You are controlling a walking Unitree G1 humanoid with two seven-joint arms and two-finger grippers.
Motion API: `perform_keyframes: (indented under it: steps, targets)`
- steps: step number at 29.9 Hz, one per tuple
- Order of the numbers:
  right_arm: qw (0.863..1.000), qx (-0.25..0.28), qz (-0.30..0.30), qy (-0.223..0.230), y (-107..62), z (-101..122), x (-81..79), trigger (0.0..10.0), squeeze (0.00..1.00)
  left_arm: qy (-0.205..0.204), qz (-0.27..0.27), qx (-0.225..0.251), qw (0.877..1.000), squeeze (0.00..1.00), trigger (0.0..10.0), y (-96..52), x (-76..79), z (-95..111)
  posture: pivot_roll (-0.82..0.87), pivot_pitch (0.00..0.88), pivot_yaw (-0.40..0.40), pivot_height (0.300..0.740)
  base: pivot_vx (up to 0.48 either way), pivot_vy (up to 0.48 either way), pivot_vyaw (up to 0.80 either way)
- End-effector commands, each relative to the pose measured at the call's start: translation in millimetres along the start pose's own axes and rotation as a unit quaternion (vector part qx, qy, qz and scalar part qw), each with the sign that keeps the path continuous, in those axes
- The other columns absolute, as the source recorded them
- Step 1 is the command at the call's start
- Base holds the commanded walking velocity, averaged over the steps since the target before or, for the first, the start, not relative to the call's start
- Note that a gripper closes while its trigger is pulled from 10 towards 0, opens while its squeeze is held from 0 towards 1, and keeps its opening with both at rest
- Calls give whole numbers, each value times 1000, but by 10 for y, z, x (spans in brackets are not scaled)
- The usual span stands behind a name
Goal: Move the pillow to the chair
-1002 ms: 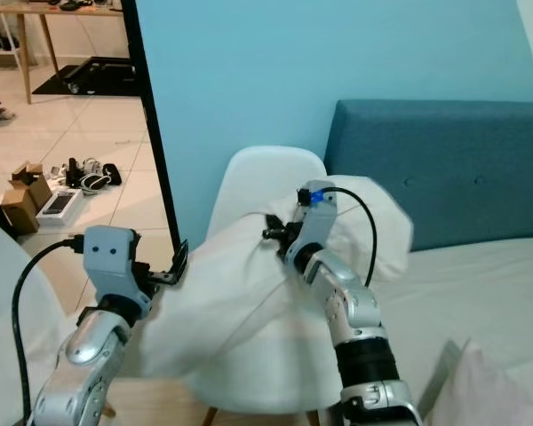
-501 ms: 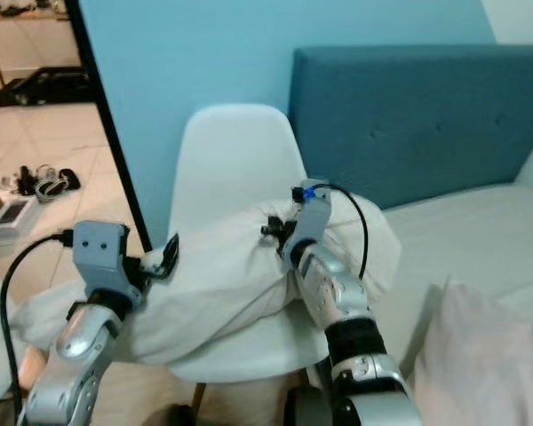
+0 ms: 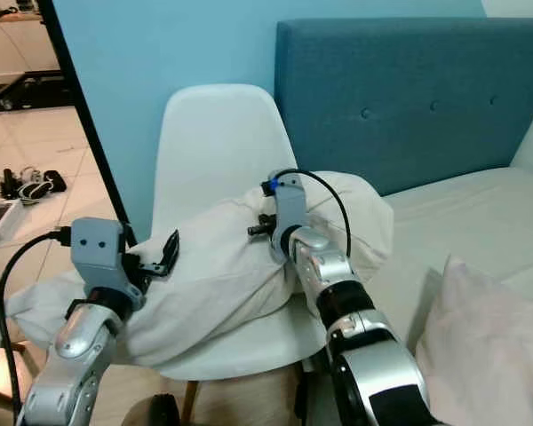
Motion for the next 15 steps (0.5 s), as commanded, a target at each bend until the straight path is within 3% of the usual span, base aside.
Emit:
perform_keyframes:
  steps: [1,3,4,5,6,9,15]
  targets:
    - [998,-55,2,-15,17,-199,-5,10000,0,0,3,-13,1000,0,10000,-4,3,-38,-5,0,-87,557,0,0,0]
    - [998,-54,-17,-12,19,-183,57,10000,0,-1,2,-13,1000,0,10000,-8,12,-33,-7,0,-86,557,0,0,0]
    - [998,-34,-44,6,17,-103,143,10000,929,-1,1,-13,1000,0,10000,-10,25,-29,-7,0,-86,557,0,0,0]
    - [998,-34,-44,6,17,-103,143,10000,929,-1,1,-13,1000,0,10000,-10,25,-29,-7,0,-86,557,0,0,0]
    - [997,-17,-68,20,10,-27,222,10000,1000,-1,0,-13,1000,0,10000,-14,37,-23,-11,0,-85,557,0,0,0]
    - [995,2,-95,22,-2,55,301,10000,1000,0,-2,-12,1000,0,10000,-12,48,-17,-11,0,-85,557,0,0,0]
    - [973,98,-205,37,-150,479,666,10000,1000,51,-12,4,999,0,10000,40,67,57,-12,0,-85,557,0,0,0]
Point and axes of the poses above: a point about 5 cm out from each wrist's last joint towards the gripper, its own y axis pointing out of the wrist towards the gripper, its own z axis along the axis of the wrist's last joint, x = y × z, the point moved 5 cm from there along y, pointing out of the wrist towards the gripper, and after that the axes turned 3 degrees about y, right-handed, at the moved point
